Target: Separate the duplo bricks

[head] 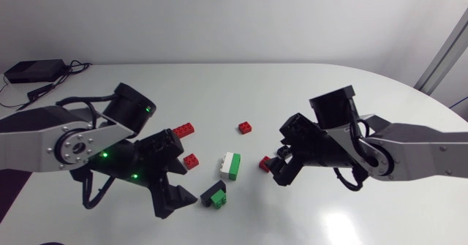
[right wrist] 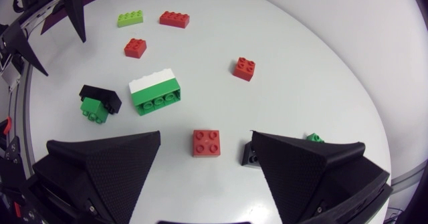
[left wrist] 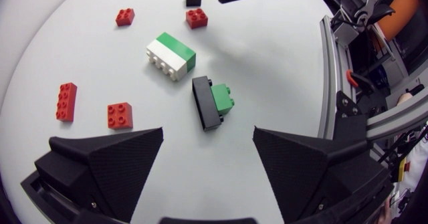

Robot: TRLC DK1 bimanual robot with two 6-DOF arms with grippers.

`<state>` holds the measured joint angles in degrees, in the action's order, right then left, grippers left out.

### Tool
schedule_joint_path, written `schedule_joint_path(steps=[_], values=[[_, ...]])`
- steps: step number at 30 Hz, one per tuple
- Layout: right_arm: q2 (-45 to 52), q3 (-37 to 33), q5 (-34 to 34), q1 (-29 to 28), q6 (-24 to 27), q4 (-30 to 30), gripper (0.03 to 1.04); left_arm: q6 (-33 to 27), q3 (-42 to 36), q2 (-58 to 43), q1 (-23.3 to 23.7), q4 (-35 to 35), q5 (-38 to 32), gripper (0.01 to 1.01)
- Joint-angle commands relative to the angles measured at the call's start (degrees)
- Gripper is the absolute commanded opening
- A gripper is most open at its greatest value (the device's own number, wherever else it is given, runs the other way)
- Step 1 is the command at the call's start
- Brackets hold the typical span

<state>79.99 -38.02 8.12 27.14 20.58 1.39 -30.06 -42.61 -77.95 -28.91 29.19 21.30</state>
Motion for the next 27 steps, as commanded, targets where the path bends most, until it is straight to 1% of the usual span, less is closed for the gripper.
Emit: schedule_joint_path(steps=[1, 6, 12, 13, 14, 27], values=[[-1.4, 2.2, -1.0, 1.4, -1.2, 1.3, 0.99, 1.8, 2.7, -4.0, -1.0, -2.4, -1.6, 0.889], [-4.6, 3.2, -2.7, 4.2, -2.6, 2.8, 0.99, 3.7, 4.5, -8.0, -2.8, -7.4, -3.2, 0.769], [-6.8, 3.0, -4.3, 6.7, -3.7, 4.7, 0.99, 6.2, 4.3, -9.4, -5.4, -9.3, -4.6, 0.762], [-6.9, 2.9, -4.3, 6.8, -3.8, 4.9, 0.99, 6.5, 4.3, -9.4, -5.7, -9.7, -5.2, 0.754], [-7.1, 2.8, -4.3, 7.1, -4.1, 5.1, 0.99, 6.9, 4.1, -9.6, -6.0, -9.9, -5.5, 0.72], [-7.3, 3.1, -4.6, 7.8, -4.4, 5.2, 0.99, 9.3, 3.1, -12.9, -8.9, -13.4, -8.3, 0.718]])
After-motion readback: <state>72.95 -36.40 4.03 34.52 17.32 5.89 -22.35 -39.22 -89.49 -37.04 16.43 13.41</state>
